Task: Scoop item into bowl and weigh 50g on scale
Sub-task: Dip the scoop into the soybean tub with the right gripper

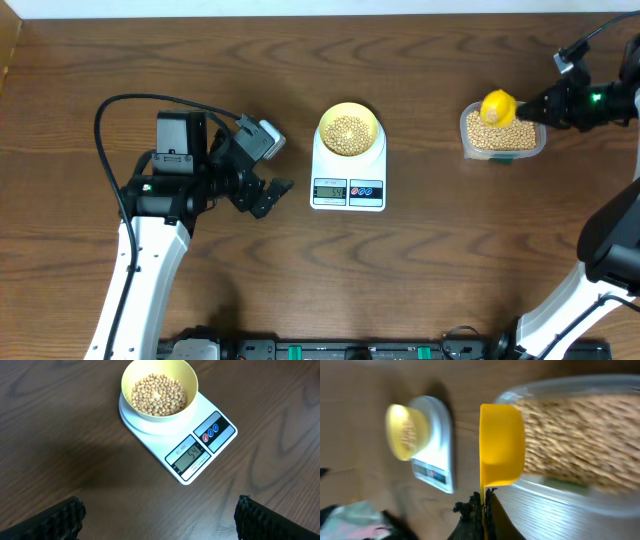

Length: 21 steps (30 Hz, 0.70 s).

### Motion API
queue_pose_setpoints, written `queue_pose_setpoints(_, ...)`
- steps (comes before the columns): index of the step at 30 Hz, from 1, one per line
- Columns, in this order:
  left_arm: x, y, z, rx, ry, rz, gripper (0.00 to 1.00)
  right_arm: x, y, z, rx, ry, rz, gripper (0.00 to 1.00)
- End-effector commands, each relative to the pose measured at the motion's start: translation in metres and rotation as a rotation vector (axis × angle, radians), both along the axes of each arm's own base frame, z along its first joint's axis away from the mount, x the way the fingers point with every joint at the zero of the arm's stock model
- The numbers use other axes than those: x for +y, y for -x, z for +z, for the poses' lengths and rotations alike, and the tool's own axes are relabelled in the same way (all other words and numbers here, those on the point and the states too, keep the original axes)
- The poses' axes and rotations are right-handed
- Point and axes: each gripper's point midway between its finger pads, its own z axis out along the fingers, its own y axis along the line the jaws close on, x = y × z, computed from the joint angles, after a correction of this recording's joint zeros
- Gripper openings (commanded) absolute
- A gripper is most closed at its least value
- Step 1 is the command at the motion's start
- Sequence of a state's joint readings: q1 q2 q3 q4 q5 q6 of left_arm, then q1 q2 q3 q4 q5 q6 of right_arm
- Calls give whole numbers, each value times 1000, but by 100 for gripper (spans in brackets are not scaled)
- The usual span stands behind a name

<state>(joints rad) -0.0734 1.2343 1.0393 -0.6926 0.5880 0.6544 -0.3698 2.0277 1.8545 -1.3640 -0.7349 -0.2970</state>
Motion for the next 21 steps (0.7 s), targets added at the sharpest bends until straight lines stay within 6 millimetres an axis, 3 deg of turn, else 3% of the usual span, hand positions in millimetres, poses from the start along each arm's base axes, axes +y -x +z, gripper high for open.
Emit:
queue_pose_setpoints(1, 2, 1, -5, 15, -5, 9, 98, -20, 11, -15, 80, 210, -19, 1)
queue_pose_setpoints(8, 2, 1, -5, 14, -5, 9, 98, -27, 8, -28, 124, 421, -7, 1)
queue_pose_setpoints(15, 2, 1, -5, 14, -5, 9, 98, -20, 1, -31, 109, 578, 45, 1)
queue_pose_setpoints(21, 2, 1, -5, 14, -5, 9, 98, -20, -2, -10, 66, 788, 55, 1)
